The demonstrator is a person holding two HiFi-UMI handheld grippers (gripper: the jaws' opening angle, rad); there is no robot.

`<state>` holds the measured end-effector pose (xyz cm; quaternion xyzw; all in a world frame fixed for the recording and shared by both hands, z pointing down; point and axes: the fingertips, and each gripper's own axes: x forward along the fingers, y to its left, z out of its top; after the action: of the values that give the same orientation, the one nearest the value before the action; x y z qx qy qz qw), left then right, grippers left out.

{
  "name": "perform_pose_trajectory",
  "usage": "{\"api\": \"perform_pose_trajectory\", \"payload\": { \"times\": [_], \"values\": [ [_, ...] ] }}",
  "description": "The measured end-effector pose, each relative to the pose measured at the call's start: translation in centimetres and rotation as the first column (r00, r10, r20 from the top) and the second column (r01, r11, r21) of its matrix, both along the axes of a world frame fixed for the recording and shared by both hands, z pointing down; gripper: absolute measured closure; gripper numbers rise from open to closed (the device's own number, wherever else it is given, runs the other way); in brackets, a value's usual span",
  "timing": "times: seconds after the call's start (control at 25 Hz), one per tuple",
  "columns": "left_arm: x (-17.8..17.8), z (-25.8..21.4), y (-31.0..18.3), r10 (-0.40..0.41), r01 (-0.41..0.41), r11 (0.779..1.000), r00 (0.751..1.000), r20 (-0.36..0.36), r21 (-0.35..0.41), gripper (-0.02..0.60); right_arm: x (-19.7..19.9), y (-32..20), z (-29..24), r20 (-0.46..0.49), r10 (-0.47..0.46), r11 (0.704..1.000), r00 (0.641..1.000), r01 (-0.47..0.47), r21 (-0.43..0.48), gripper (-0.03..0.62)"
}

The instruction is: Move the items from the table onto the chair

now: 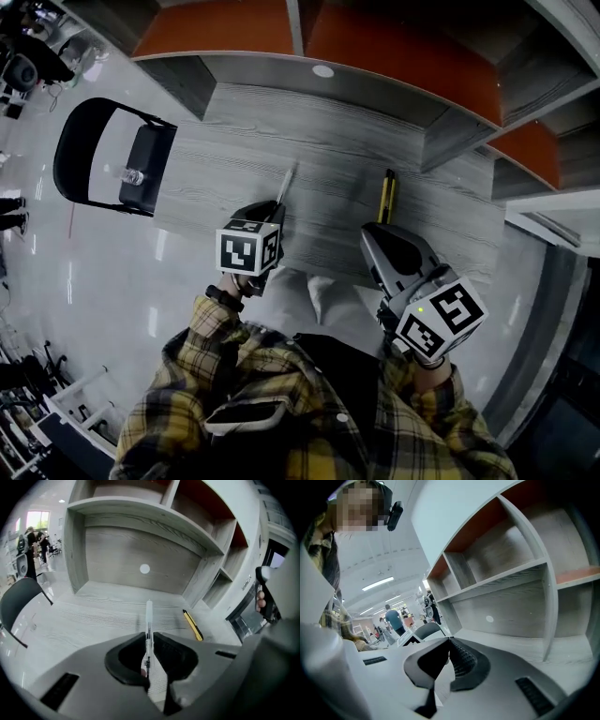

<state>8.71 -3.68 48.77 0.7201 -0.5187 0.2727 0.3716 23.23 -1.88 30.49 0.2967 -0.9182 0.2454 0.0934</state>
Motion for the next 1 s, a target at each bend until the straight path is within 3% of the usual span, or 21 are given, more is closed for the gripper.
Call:
{"api": "perform_pose_trajectory", "payload": {
  "times": [0.28,0.52,0.68,1.0],
  "values": [
    [-6.8,-3.4,3.6,-0.207,0.208,0.977,0.978,-0.034,0.053,0.526,-4.3,0.5,-0.3,0.039,-0.148,0.989,0.988,0.148,-0.007,0.576],
    [-13.8,-3.1,5.9,-0.342,0.344,0.938,0.939,-0.048,0.047,0.526,-11.5,0.8,0.7,0.032,-0.265,0.964,0.964,0.266,-0.028,0.576],
    [-19.3,-2.0,6.1,-0.366,0.367,0.930,0.930,-0.036,0.034,0.526,-18.4,0.1,1.7,0.012,-0.308,0.951,0.951,0.308,-0.042,0.576],
    [-31.8,1.6,6.5,-0.347,0.346,0.938,0.937,-0.034,-0.030,0.526,-35.5,0.5,5.2,-0.026,-0.360,0.928,0.932,0.356,-0.111,0.576]
  ]
}}
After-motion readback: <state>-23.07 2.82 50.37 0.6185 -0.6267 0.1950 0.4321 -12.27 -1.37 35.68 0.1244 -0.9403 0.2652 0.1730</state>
